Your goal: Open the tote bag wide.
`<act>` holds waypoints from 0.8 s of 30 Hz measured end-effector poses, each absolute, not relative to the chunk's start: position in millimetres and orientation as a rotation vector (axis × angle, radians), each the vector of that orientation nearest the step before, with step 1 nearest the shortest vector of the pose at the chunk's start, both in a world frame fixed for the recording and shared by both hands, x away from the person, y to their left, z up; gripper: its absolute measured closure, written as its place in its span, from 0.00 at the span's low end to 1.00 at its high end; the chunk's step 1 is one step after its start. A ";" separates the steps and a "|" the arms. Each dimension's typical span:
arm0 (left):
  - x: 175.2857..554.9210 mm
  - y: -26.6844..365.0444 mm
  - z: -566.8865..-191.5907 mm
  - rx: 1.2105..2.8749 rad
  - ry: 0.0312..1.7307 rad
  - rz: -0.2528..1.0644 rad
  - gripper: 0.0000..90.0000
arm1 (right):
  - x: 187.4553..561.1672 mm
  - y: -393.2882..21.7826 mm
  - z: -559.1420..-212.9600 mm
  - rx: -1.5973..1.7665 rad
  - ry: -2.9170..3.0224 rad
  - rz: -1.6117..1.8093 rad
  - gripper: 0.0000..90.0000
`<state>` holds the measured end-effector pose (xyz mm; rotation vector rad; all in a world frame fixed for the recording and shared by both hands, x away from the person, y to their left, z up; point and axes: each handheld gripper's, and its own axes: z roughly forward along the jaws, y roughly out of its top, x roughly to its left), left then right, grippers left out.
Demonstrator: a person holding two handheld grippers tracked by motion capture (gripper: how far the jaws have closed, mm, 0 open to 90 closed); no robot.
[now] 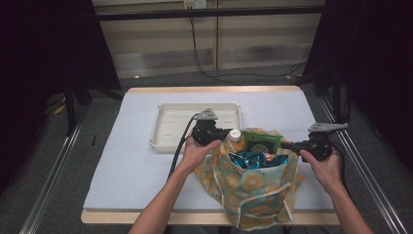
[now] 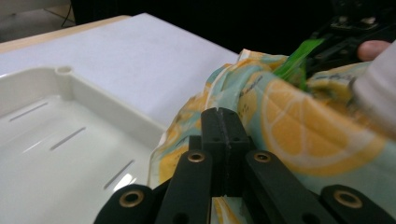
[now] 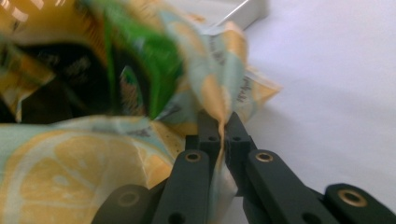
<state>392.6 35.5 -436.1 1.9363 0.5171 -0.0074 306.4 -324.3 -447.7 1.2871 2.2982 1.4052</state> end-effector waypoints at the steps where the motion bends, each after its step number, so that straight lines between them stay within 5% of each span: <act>1: 391.7 37.7 -437.6 1.940 0.526 -0.005 1.00 | 305.4 -320.5 -448.7 1.270 2.316 1.395 0.99; 15: 367.8 75.1 -453.3 2.065 0.541 0.053 1.00 | 293.7 -313.2 -459.4 1.187 2.385 1.359 0.96; 24: 350.0 86.2 -450.3 2.043 0.534 0.034 1.00 | 293.0 -312.3 -463.5 1.192 2.383 1.338 0.86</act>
